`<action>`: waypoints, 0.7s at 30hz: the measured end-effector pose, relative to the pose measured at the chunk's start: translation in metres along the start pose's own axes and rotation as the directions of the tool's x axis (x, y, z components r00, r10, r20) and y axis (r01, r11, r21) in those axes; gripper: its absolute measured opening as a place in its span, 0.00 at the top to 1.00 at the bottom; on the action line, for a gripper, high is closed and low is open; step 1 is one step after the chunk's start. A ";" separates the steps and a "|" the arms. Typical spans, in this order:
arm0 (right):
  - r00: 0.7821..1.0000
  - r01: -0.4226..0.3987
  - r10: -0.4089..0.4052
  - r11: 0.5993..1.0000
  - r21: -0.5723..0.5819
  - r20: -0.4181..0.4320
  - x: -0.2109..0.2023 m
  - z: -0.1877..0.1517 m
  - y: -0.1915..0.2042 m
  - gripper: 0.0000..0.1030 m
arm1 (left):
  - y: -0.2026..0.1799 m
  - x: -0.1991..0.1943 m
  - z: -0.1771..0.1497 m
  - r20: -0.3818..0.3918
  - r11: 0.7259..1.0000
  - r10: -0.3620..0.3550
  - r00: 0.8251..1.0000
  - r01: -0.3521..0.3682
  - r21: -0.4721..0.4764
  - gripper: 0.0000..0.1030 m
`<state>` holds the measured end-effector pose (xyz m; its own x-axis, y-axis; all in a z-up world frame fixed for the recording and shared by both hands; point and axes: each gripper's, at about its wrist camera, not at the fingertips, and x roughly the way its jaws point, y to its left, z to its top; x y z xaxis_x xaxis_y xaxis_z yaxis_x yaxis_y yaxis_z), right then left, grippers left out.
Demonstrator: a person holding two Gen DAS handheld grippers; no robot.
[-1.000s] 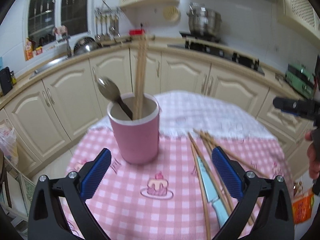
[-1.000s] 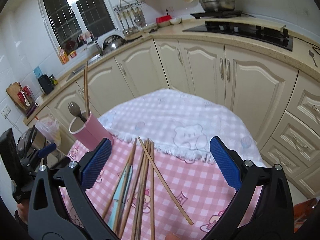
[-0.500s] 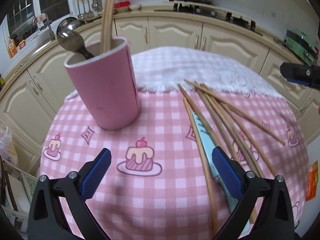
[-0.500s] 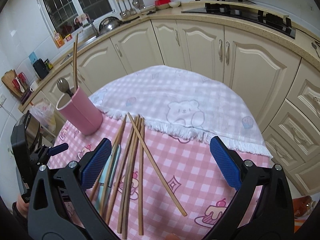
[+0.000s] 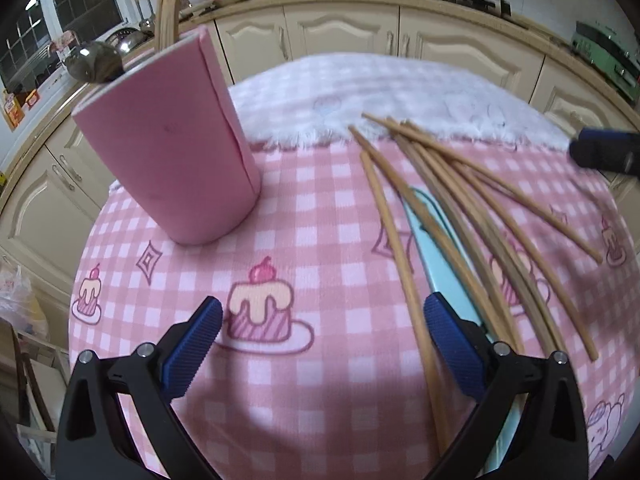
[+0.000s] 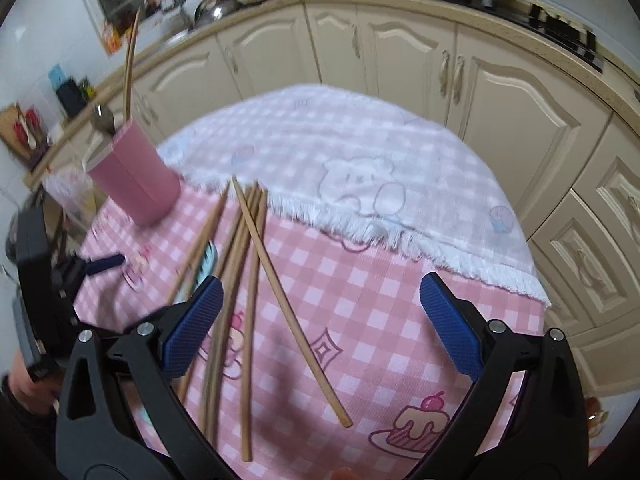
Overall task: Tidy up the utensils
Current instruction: 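Grasp one chopstick with the right tool while the left tool grasps another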
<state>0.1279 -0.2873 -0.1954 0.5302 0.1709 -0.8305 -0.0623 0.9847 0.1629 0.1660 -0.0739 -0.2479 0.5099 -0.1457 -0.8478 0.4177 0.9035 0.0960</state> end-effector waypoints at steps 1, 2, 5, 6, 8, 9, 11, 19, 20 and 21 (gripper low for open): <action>1.000 0.010 -0.010 1.000 -0.024 -0.017 0.005 -0.001 0.003 0.06 | 0.000 0.001 0.002 -0.003 1.000 -0.003 1.000 0.003 -0.003 0.04; 0.999 0.023 -0.025 0.998 -0.059 -0.036 0.011 -0.002 0.007 0.06 | -0.001 0.004 0.004 -0.007 1.000 -0.004 1.000 0.004 -0.002 0.04; 0.996 0.036 -0.048 0.989 -0.142 -0.079 0.028 -0.002 0.016 0.06 | -0.004 0.005 0.009 -0.007 1.000 0.001 1.000 -0.001 0.017 0.05; 0.995 0.038 -0.052 0.987 -0.159 -0.086 0.032 -0.001 0.019 0.06 | -0.003 0.005 0.008 -0.006 1.000 0.002 1.000 -0.002 0.024 0.05; 0.993 0.045 -0.067 0.978 -0.203 -0.102 0.040 0.002 0.025 0.13 | -0.004 0.005 0.010 -0.008 0.999 -0.006 1.000 0.006 0.041 0.09; 0.991 0.044 -0.071 0.975 -0.219 -0.113 0.044 0.003 0.027 0.20 | -0.005 0.006 0.012 -0.011 0.999 -0.015 1.000 0.016 0.045 0.11; 0.991 0.039 -0.069 0.969 -0.243 -0.119 0.047 0.008 0.031 0.24 | -0.005 0.006 0.015 -0.018 0.998 -0.034 0.999 0.035 0.054 0.16; 0.982 0.048 -0.102 0.948 -0.316 -0.159 0.053 0.015 0.040 0.37 | -0.008 0.011 0.024 -0.037 0.995 -0.054 0.998 0.056 0.076 0.18; 0.981 0.042 -0.102 0.945 -0.324 -0.167 0.056 0.016 0.043 0.42 | -0.008 0.012 0.025 -0.040 0.995 -0.060 0.997 0.063 0.073 0.19; 0.981 0.030 -0.090 0.945 -0.327 -0.169 0.060 0.017 0.044 0.45 | -0.007 0.012 0.024 -0.042 0.995 -0.068 0.997 0.071 0.070 0.20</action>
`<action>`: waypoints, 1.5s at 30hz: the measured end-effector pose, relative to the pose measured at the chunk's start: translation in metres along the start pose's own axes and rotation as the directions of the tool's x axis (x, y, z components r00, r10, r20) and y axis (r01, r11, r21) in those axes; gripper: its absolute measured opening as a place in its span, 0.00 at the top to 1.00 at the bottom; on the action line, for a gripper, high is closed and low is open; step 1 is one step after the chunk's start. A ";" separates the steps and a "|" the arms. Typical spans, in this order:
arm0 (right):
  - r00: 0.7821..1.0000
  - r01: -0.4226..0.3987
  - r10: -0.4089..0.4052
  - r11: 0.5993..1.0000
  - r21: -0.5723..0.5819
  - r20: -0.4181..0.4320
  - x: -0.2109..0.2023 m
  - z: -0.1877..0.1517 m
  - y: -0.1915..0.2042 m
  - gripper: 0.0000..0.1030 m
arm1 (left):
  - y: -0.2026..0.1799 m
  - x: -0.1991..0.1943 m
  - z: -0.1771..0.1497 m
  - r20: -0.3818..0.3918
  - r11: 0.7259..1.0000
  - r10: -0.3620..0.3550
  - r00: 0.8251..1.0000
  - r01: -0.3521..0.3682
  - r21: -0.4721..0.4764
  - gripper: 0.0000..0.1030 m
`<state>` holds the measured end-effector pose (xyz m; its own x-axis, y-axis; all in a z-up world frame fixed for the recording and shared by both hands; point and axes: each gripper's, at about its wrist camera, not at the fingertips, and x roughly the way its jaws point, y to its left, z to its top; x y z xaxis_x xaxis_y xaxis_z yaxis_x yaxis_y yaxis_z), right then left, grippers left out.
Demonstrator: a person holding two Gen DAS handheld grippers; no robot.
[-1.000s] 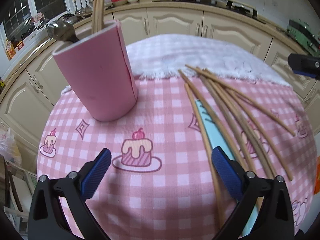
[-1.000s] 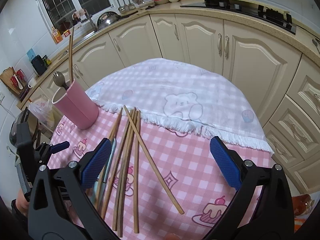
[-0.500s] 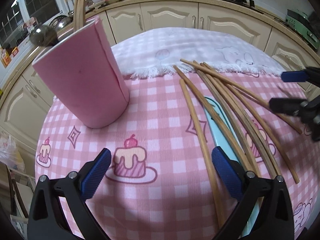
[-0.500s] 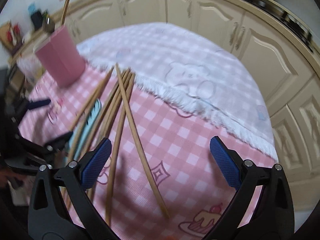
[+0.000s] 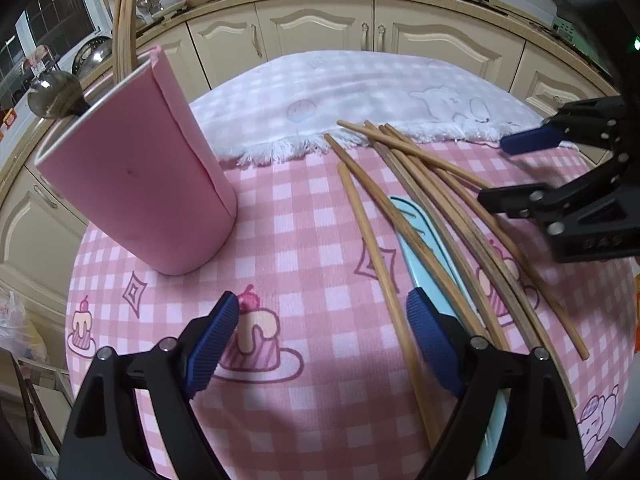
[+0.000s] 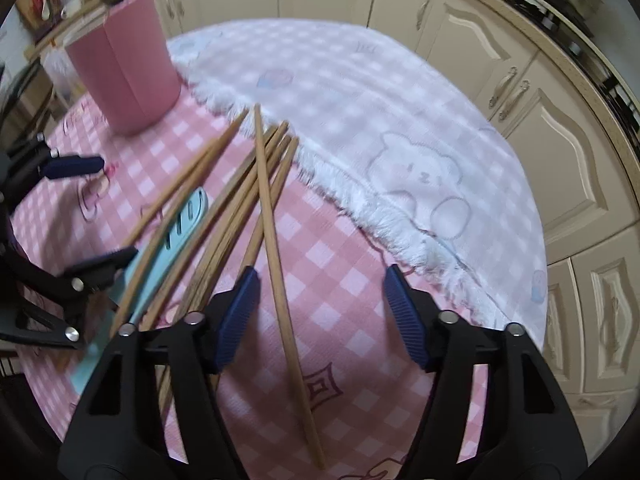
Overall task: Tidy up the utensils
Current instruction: 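Grasp one chopstick with the right tool while the left tool grasps another, then lift both chopsticks upright into the pink cup and open both tools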
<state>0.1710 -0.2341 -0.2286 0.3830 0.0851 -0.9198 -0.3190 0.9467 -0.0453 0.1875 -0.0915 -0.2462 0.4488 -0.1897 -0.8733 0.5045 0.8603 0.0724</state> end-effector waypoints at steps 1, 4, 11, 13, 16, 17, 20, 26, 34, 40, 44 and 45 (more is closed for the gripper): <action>1.000 -0.008 0.008 1.000 0.001 0.003 0.001 0.002 -0.001 0.48 | 0.001 0.001 0.001 -0.003 1.000 -0.015 1.000 0.015 -0.004 0.23; 1.000 -0.027 0.027 1.000 -0.013 -0.001 0.003 0.011 0.004 0.69 | 0.002 0.002 0.004 -0.011 0.998 -0.057 0.998 0.057 0.002 0.35; 0.997 -0.080 0.080 0.996 0.045 0.020 -0.001 0.011 0.005 0.94 | -0.003 0.001 0.012 -0.018 0.993 -0.119 0.993 0.119 0.014 0.94; 0.993 -0.116 0.111 0.989 0.097 0.049 -0.007 0.004 -0.004 0.94 | -0.001 -0.001 0.009 -0.010 0.993 -0.118 0.993 0.118 0.007 0.95; 0.984 -0.158 0.142 0.975 0.155 0.106 -0.019 -0.003 -0.017 0.94 | 0.000 -0.006 0.003 0.004 0.993 -0.120 0.993 0.120 -0.010 0.95; 0.978 -0.182 0.161 0.969 0.170 0.130 -0.024 -0.005 -0.019 0.94 | 0.001 -0.008 0.001 0.012 0.993 -0.120 0.993 0.120 -0.016 0.95; 0.960 -0.236 0.195 0.950 0.206 0.202 -0.040 -0.011 -0.027 0.94 | 0.004 -0.021 -0.004 0.054 0.991 -0.128 0.990 0.130 -0.039 0.95; 0.909 -0.335 0.245 0.912 0.239 0.338 -0.070 -0.015 -0.035 0.94 | 0.013 -0.058 -0.007 0.181 0.985 -0.135 0.974 0.152 -0.084 0.95; 0.826 -0.409 0.253 0.884 0.227 0.503 -0.113 -0.006 -0.031 0.94 | 0.034 -0.124 0.000 0.405 0.974 -0.116 0.907 0.184 -0.135 0.95; 0.766 -0.425 0.233 0.883 0.199 0.599 -0.136 0.011 -0.023 0.94 | 0.063 -0.168 0.008 0.548 0.965 -0.046 0.835 0.179 -0.193 0.95; 0.719 -0.447 0.230 0.876 0.182 0.656 -0.152 0.026 -0.017 0.94 | 0.083 -0.187 0.019 0.603 0.960 0.003 0.798 0.166 -0.224 0.95; 0.709 -0.449 0.229 0.876 0.176 0.667 -0.155 0.030 -0.015 0.94 | 0.087 -0.191 0.021 0.614 0.960 0.016 0.789 0.159 -0.230 0.95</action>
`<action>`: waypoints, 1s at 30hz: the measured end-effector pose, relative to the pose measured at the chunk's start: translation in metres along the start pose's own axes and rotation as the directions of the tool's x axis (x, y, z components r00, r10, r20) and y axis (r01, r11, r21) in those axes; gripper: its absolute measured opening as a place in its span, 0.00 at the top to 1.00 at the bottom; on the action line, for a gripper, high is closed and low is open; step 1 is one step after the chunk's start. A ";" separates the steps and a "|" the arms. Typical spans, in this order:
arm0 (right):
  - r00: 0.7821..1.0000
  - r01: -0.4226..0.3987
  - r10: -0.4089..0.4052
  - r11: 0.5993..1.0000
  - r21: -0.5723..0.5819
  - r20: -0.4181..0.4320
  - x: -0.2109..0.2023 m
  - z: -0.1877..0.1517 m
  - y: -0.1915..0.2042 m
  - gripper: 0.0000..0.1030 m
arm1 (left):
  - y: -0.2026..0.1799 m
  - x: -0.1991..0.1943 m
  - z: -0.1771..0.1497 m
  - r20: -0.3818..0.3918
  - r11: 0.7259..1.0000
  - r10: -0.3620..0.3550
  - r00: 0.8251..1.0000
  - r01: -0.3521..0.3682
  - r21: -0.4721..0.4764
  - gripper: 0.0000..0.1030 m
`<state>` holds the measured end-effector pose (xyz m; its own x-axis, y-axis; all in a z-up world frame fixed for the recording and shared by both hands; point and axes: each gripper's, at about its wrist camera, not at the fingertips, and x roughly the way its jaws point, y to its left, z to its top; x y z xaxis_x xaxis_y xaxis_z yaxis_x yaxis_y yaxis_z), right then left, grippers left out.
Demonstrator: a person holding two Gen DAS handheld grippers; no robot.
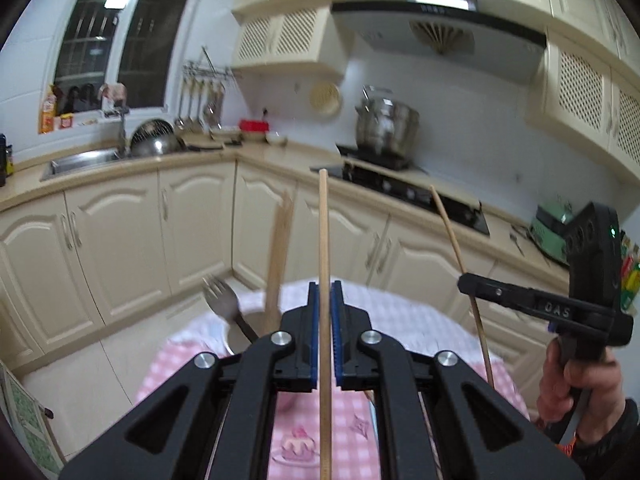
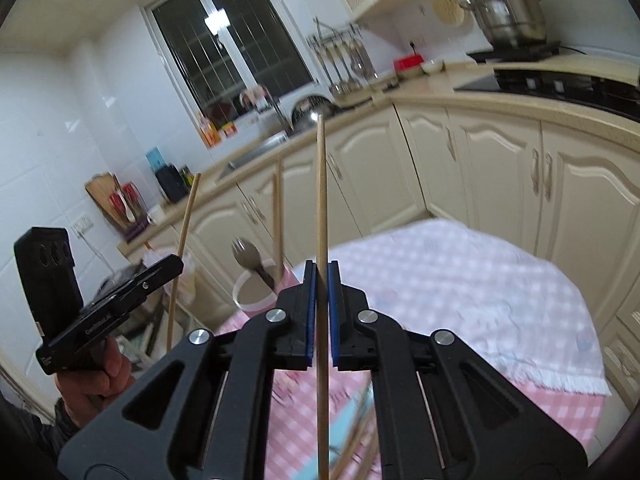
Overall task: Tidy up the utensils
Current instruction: 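Lift both chopsticks upright into the pink cup and open both tools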
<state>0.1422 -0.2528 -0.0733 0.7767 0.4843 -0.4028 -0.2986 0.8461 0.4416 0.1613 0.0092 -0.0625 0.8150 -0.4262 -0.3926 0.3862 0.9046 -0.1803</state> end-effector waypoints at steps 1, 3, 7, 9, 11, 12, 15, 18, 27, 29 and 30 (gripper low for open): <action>1.000 -0.007 0.007 1.000 -0.004 0.013 0.002 0.005 0.005 0.94 | 0.002 -0.002 0.006 0.018 1.000 0.008 1.000 -0.008 0.000 0.95; 0.999 -0.015 0.015 1.000 -0.012 0.028 0.008 0.012 0.012 0.94 | 0.005 -0.007 0.019 0.053 1.000 0.013 0.999 -0.013 -0.003 0.95; 0.997 -0.033 0.036 0.999 -0.032 0.065 0.023 0.027 0.029 0.94 | 0.011 -0.014 0.039 0.124 1.000 0.021 0.992 -0.021 0.000 0.95; 0.996 -0.041 0.044 0.999 -0.035 0.078 0.031 0.033 0.037 0.94 | 0.014 -0.014 0.045 0.144 1.000 0.019 0.989 -0.020 -0.001 0.95; 0.994 -0.050 0.053 0.998 -0.038 0.094 0.040 0.039 0.045 0.94 | 0.015 -0.012 0.051 0.164 1.000 0.023 0.986 -0.022 -0.005 0.95; 0.993 -0.053 0.057 0.998 -0.041 0.102 0.045 0.043 0.048 0.94 | 0.017 -0.010 0.055 0.172 1.000 0.018 0.985 -0.017 -0.008 0.95; 0.990 -0.059 0.063 0.997 -0.041 0.127 0.062 0.053 0.059 0.94 | 0.023 -0.001 0.064 0.207 1.000 0.006 0.978 -0.001 -0.022 0.95; 0.986 -0.055 0.061 0.997 -0.045 0.153 0.077 0.059 0.067 0.94 | 0.028 0.009 0.068 0.232 0.999 0.002 0.973 0.006 -0.035 0.95; 0.979 -0.038 0.045 0.998 -0.040 0.197 0.119 0.061 0.076 0.94 | 0.045 0.047 0.071 0.286 0.996 0.039 0.958 -0.014 -0.089 0.95; 0.980 -0.030 0.038 0.999 -0.042 0.197 0.126 0.058 0.076 0.94 | 0.048 0.054 0.067 0.291 0.995 0.050 0.956 -0.023 -0.096 0.95; 0.980 -0.026 0.034 0.999 -0.043 0.198 0.129 0.056 0.075 0.94 | 0.050 0.058 0.065 0.291 0.994 0.056 0.955 -0.027 -0.103 0.95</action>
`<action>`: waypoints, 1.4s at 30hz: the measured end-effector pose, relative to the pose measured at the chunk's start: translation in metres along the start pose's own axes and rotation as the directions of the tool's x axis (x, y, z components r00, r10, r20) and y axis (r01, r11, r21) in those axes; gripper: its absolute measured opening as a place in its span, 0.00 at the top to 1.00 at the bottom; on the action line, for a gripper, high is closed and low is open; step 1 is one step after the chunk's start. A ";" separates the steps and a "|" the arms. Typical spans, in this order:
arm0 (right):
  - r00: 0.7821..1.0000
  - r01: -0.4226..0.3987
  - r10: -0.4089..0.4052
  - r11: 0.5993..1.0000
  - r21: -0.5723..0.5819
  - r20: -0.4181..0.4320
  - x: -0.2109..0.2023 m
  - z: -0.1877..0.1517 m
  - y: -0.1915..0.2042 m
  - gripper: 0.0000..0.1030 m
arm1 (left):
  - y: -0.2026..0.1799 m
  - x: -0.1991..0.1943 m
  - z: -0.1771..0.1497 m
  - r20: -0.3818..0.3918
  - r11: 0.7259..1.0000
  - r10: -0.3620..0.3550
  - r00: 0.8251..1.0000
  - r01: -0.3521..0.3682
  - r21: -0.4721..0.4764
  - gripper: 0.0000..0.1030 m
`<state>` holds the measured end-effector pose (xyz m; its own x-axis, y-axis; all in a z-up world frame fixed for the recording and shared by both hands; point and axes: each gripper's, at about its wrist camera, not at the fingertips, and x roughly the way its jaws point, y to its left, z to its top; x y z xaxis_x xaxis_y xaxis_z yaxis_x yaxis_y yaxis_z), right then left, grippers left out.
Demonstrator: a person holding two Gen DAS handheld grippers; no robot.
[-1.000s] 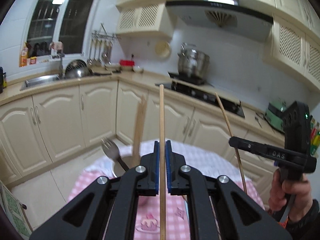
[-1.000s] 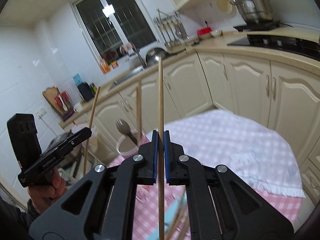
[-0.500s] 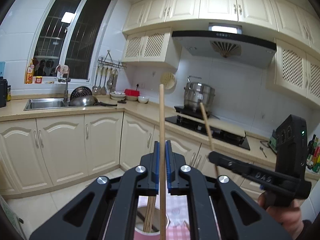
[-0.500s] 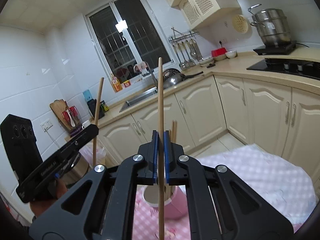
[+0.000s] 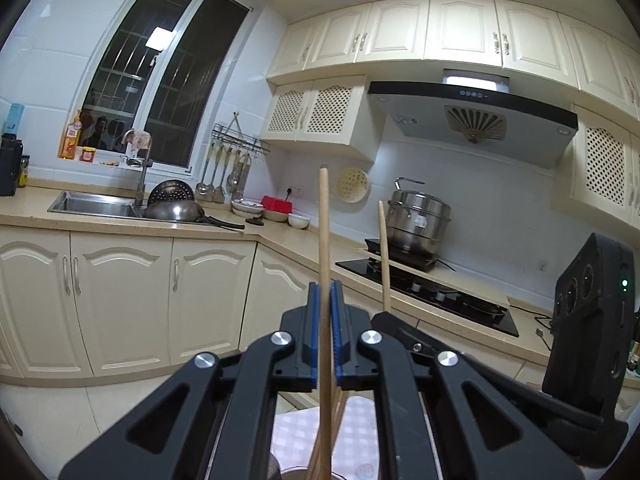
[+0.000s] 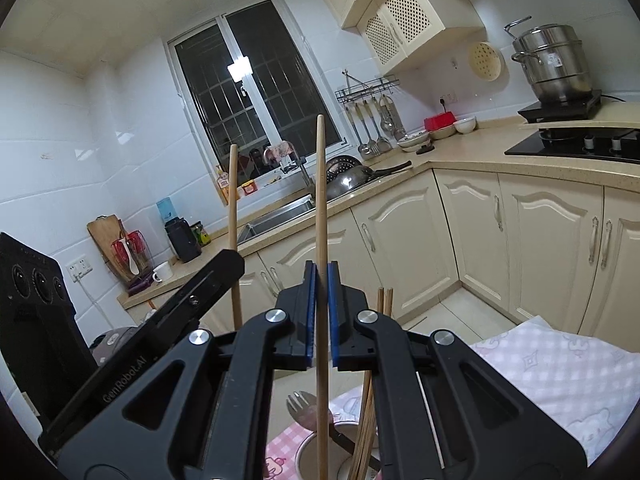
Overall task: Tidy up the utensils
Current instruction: 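Lift both chopsticks upright into the pink cup and open both tools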
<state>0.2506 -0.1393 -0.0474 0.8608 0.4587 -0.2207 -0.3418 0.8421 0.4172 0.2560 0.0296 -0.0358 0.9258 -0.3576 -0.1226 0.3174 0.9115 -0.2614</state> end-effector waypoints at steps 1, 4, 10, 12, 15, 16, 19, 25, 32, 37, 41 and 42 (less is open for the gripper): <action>1.000 0.004 -0.004 1.000 0.001 0.001 0.003 -0.003 -0.001 0.94 | 0.002 0.002 -0.003 0.000 1.000 0.004 1.000 -0.004 -0.005 0.95; 1.000 0.015 -0.015 1.000 0.009 -0.001 0.009 -0.012 -0.004 0.94 | 0.008 0.009 -0.010 -0.007 1.000 0.018 1.000 -0.018 -0.017 0.95; 0.999 0.036 -0.036 0.999 0.005 -0.021 0.019 -0.026 -0.007 0.94 | 0.015 0.016 -0.026 -0.016 0.999 0.033 0.999 -0.033 -0.028 0.95; 0.999 0.042 -0.041 0.999 0.002 -0.027 0.022 -0.028 -0.008 0.94 | 0.016 0.019 -0.029 -0.021 0.999 0.035 0.999 -0.035 -0.030 0.95; 0.998 0.050 -0.050 0.999 -0.004 -0.041 0.023 -0.033 -0.008 0.94 | 0.018 0.022 -0.033 -0.028 0.999 0.032 0.999 -0.033 -0.025 0.95; 0.997 0.057 -0.057 0.998 -0.007 -0.054 0.024 -0.035 -0.009 0.94 | 0.018 0.023 -0.035 -0.032 0.999 0.031 0.999 -0.032 -0.022 0.95; 0.992 0.083 -0.083 0.997 -0.005 -0.090 0.022 -0.040 -0.012 0.93 | 0.017 0.024 -0.042 -0.062 1.000 0.020 0.998 -0.019 0.008 0.87; 0.988 0.145 -0.139 0.987 0.072 -0.073 -0.010 -0.040 -0.034 0.26 | 0.032 -0.008 -0.038 -0.018 0.998 0.067 0.998 -0.067 -0.022 0.16; 0.983 0.174 -0.167 0.980 0.100 -0.069 -0.046 -0.024 -0.047 0.06 | 0.029 -0.040 -0.022 -0.050 0.992 0.120 0.992 -0.119 0.032 0.04; 0.974 0.214 -0.204 0.972 0.099 -0.099 -0.067 -0.016 -0.053 0.06 | 0.019 -0.061 -0.017 -0.084 0.986 0.160 0.984 -0.155 0.070 0.04; 0.971 0.221 -0.210 0.970 0.097 -0.115 -0.088 -0.013 -0.055 0.06 | 0.010 -0.075 -0.016 -0.105 0.983 0.171 0.980 -0.162 0.087 0.04; 0.969 0.227 -0.216 0.970 0.091 -0.120 -0.094 -0.013 -0.056 0.06 | 0.006 -0.080 -0.017 -0.110 0.984 0.164 0.980 -0.154 0.092 0.04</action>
<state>0.1839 -0.2253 -0.0618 0.8627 0.2967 -0.4095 -0.1012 0.8947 0.4350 0.1805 0.0602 -0.0434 0.9370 -0.2234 -0.2684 0.1883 0.9705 -0.1504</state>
